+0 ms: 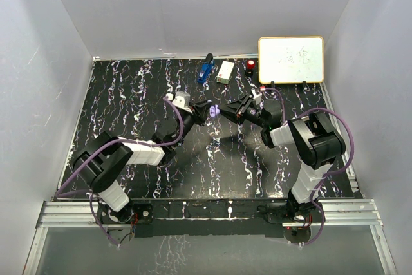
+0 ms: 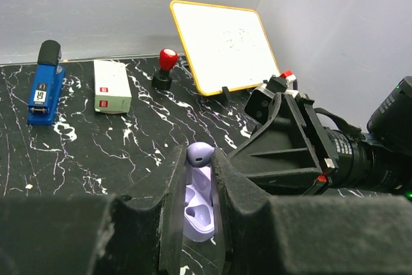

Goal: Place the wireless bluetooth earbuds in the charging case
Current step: Place the earbud in the charging case.

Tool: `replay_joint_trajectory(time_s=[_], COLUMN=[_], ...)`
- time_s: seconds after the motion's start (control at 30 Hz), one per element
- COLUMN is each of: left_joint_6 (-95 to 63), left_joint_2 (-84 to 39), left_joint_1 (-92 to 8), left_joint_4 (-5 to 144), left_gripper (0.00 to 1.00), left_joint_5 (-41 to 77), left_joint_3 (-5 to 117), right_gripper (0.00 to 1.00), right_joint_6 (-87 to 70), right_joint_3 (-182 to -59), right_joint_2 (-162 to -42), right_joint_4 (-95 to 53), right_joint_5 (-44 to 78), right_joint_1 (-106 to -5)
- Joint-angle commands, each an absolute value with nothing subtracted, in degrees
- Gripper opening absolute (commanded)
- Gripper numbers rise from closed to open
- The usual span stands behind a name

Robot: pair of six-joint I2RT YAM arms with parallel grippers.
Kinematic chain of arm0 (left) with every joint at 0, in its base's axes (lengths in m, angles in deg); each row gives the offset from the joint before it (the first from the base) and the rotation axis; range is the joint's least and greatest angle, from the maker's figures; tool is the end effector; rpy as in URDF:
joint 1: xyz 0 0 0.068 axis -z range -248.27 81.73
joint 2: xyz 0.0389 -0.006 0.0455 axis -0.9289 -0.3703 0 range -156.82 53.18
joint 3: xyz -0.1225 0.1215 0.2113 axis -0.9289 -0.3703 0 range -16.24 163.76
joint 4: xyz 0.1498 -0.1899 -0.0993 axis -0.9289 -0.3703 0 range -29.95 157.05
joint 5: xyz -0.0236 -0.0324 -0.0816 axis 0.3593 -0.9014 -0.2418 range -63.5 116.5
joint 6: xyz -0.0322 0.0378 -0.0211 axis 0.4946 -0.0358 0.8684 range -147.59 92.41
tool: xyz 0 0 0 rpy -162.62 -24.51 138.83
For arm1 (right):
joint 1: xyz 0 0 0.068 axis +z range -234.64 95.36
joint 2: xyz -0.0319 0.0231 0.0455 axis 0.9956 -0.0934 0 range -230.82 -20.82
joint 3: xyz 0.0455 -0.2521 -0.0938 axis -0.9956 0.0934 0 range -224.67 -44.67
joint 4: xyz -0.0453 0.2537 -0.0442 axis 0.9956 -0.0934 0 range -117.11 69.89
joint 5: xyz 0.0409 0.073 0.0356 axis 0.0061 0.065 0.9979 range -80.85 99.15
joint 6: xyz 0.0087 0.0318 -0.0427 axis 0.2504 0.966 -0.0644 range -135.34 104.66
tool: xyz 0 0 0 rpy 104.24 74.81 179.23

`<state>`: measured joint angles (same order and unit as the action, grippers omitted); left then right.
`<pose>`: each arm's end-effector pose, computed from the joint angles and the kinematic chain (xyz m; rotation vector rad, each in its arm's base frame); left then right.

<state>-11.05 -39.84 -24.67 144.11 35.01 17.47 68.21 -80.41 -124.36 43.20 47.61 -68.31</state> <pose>0.2314 -0.2131 0.2303 0.1753 1.2950 -0.8087 0.3120 0.1145 0.1580 0.5443 1.9316 1.7803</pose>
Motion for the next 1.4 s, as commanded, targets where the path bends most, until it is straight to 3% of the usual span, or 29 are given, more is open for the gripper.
replay_joint_trajectory(time_s=[0.0,1.37], left_joint_6=[-12.57,-18.11], left_joint_2=[-40.64,-48.71], left_joint_1=[-24.11,-22.16], left_joint_4=[150.37,169.36], left_gripper=[0.0,0.0], left_joint_5=[35.29,35.65], left_joint_3=[17.02,14.76], right_gripper=[0.0,0.0], right_joint_6=[69.34,71.5], right_joint_3=[-80.03,-79.68], right_joint_2=[-123.26,-122.32], right_joint_4=[48.11,49.41], right_joint_5=[45.81,44.66], right_joint_1=[-68.25,-67.34])
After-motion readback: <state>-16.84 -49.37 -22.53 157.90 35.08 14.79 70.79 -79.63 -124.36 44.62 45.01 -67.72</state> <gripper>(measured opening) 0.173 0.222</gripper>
